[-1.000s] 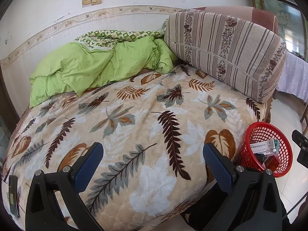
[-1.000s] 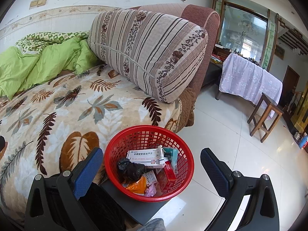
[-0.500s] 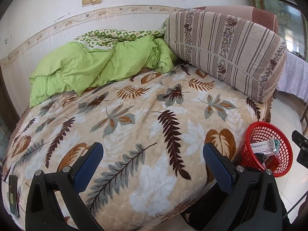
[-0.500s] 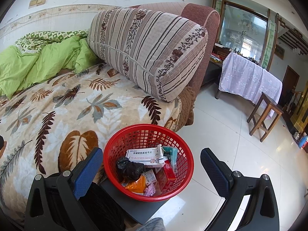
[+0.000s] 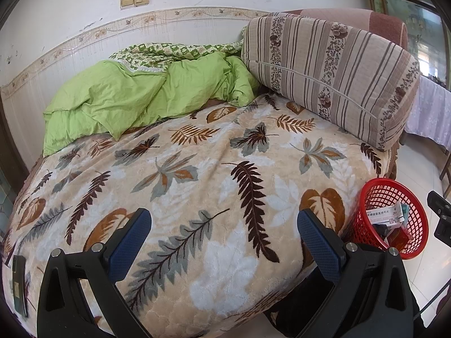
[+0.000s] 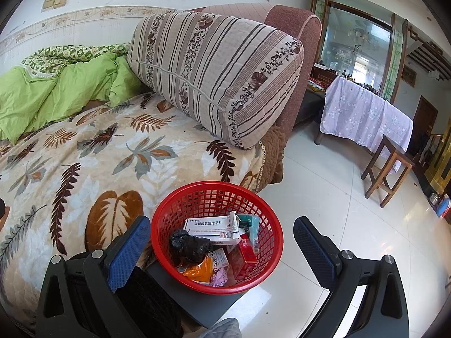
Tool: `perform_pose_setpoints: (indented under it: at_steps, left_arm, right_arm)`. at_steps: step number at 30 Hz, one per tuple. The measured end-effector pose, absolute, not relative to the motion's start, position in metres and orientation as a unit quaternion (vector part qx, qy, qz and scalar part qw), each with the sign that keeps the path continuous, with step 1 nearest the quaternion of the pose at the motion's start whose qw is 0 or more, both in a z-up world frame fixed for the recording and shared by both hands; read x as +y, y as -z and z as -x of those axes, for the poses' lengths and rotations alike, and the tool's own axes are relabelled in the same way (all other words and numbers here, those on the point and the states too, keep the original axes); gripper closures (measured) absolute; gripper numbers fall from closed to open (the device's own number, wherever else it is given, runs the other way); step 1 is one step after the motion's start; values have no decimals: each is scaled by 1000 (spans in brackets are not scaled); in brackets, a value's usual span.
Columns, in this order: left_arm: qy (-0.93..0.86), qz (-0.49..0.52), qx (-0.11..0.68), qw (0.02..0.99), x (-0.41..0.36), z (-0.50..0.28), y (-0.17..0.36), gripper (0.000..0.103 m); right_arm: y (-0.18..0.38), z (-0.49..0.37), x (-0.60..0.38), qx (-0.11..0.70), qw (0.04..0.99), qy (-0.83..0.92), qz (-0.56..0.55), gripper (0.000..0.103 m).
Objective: Collect trash
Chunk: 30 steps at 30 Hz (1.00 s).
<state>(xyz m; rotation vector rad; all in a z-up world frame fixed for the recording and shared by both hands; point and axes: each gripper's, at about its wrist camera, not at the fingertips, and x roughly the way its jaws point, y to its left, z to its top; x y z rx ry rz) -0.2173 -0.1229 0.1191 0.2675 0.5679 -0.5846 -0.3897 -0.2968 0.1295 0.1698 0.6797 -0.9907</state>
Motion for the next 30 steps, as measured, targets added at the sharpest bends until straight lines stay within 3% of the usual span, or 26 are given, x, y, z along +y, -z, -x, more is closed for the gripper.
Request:
perform_pose_setpoints:
  at_steps: [30]
  left_arm:
    - [285, -131, 274, 909, -122, 217, -119, 0]
  right_arm:
    - [-129, 391, -298, 323, 821, 464, -83, 1]
